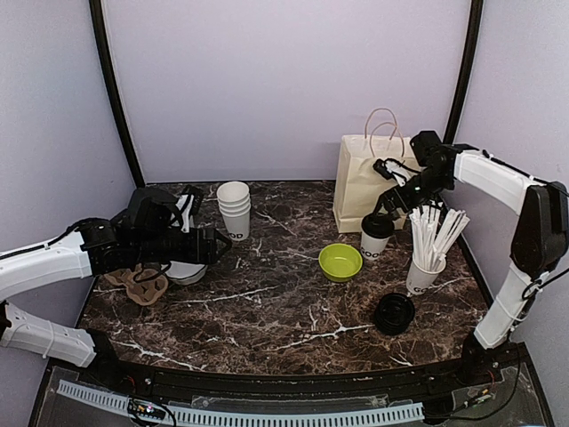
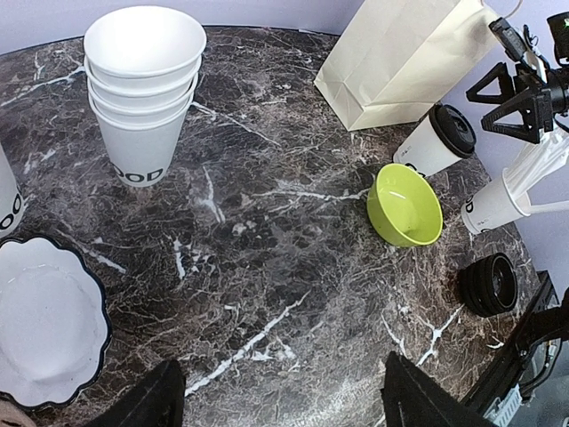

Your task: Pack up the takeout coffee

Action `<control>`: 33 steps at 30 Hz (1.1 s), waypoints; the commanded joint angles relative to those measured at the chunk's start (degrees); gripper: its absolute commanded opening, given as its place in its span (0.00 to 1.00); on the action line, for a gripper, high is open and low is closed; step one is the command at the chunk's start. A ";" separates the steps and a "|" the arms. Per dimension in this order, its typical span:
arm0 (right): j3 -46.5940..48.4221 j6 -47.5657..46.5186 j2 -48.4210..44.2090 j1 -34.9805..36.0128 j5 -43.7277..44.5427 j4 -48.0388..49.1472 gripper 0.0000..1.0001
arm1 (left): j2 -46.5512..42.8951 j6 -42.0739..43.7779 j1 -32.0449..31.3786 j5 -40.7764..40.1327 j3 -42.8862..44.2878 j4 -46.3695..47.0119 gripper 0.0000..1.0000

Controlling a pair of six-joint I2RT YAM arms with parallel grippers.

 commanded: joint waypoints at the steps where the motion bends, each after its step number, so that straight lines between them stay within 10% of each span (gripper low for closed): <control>1: 5.25 -0.77 -4.13 -0.16 -2.19 -4.30 0.98 | -0.56 0.11 0.02 0.61 0.79 0.76 0.79; 12: 13.26 0.16 -12.51 -0.59 7.42 0.79 0.78 | 1.02 2.16 0.06 3.65 3.23 -0.27 0.76; 25: 28.05 2.43 3.46 -0.61 15.33 5.41 0.67 | 0.54 1.33 0.04 6.31 4.34 -1.25 0.72; 33: 27.44 0.60 4.71 -0.59 5.96 9.44 0.12 | 0.31 1.33 0.00 5.82 4.27 -1.57 0.71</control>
